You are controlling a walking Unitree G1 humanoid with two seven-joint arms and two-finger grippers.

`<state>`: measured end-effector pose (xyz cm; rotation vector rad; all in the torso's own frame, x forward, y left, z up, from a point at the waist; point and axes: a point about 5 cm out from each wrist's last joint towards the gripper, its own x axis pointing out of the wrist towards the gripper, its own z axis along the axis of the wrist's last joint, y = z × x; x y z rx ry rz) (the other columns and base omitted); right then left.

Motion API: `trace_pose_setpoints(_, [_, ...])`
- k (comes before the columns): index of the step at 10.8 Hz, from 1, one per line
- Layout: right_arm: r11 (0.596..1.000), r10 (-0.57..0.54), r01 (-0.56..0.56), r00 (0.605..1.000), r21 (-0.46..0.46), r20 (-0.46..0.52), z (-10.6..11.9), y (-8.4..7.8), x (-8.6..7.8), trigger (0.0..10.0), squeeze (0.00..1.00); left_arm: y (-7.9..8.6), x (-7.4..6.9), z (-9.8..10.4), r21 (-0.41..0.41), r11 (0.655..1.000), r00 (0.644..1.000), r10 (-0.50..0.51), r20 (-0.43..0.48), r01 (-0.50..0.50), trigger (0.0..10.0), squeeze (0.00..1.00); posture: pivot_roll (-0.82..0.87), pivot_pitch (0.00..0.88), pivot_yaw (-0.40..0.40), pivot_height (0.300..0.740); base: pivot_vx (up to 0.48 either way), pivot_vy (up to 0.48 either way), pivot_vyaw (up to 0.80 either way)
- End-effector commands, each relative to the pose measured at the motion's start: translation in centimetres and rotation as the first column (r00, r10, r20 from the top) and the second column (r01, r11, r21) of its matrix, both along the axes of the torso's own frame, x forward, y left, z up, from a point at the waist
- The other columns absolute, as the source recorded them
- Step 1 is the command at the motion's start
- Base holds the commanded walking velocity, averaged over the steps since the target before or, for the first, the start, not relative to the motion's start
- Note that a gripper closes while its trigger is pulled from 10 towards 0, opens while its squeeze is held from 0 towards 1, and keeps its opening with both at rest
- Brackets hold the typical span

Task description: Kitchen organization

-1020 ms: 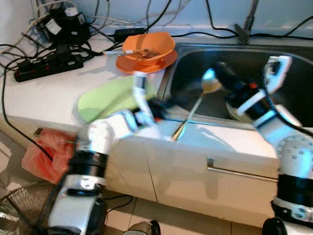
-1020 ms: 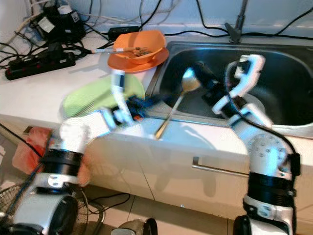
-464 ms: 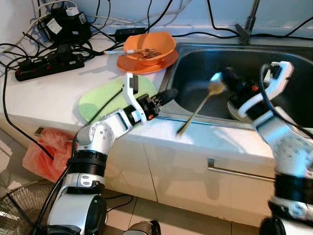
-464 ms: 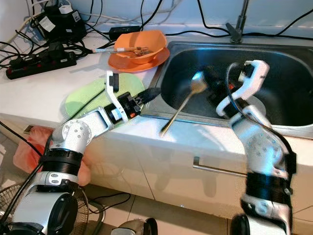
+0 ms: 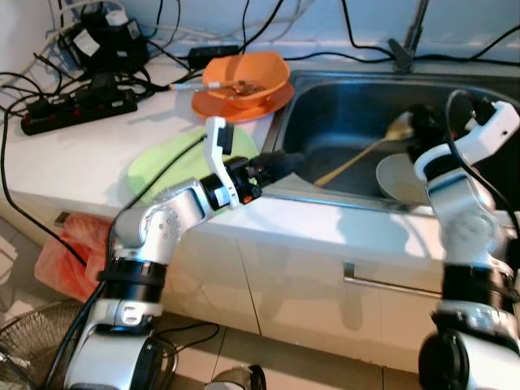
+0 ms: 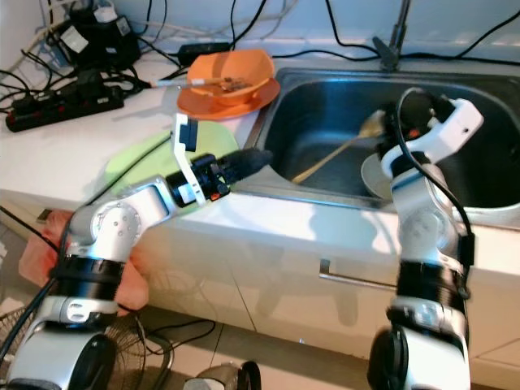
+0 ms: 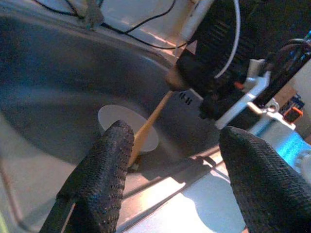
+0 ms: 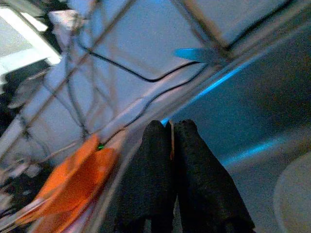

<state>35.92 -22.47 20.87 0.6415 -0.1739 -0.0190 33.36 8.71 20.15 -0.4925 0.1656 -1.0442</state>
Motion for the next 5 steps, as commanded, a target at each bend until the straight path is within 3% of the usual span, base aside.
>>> trace_pose_setpoints(1, [0.999, -0.044, 0.044, 0.999, -0.015, -0.002, 0.2, 0.0, 0.4, 0.0, 0.00, 0.2, -0.3, -0.2, 0.044, 0.999, 1.000, -0.014, 0.015, 0.013, 10.0, 1.00, 0.11, 0.072, 0.105, 0.740, 0.000, 0.000, 0.00])
trace_pose_setpoints(3, [0.984, -0.155, 0.152, 0.988, -0.092, -0.026, -0.2, -0.9, 0.7, 0.0, 0.00, -0.1, -0.7, -0.4, 0.078, 0.997, 0.999, -0.026, 0.037, 0.023, 10.0, 1.00, 0.11, 0.073, 0.103, 0.740, 0.000, 0.000, 0.00])
trace_pose_setpoints(4, [0.948, -0.174, 0.160, 0.984, -0.276, -0.029, -0.5, -0.7, 0.8, 2.4, 0.00, -0.4, -1.0, -0.8, 0.143, 0.989, 0.996, -0.054, 0.069, 0.044, 10.0, 1.00, 0.11, 0.073, 0.103, 0.740, 0.000, 0.000, 0.00])
trace_pose_setpoints(5, [0.914, -0.157, 0.125, 0.986, -0.386, -0.053, -1.2, -0.4, 0.9, 8.4, 0.00, -0.6, -1.2, -0.9, 0.177, 0.982, 0.994, -0.073, 0.080, 0.058, 10.0, 1.00, 0.11, 0.071, 0.106, 0.740, 0.000, 0.000, 0.00])
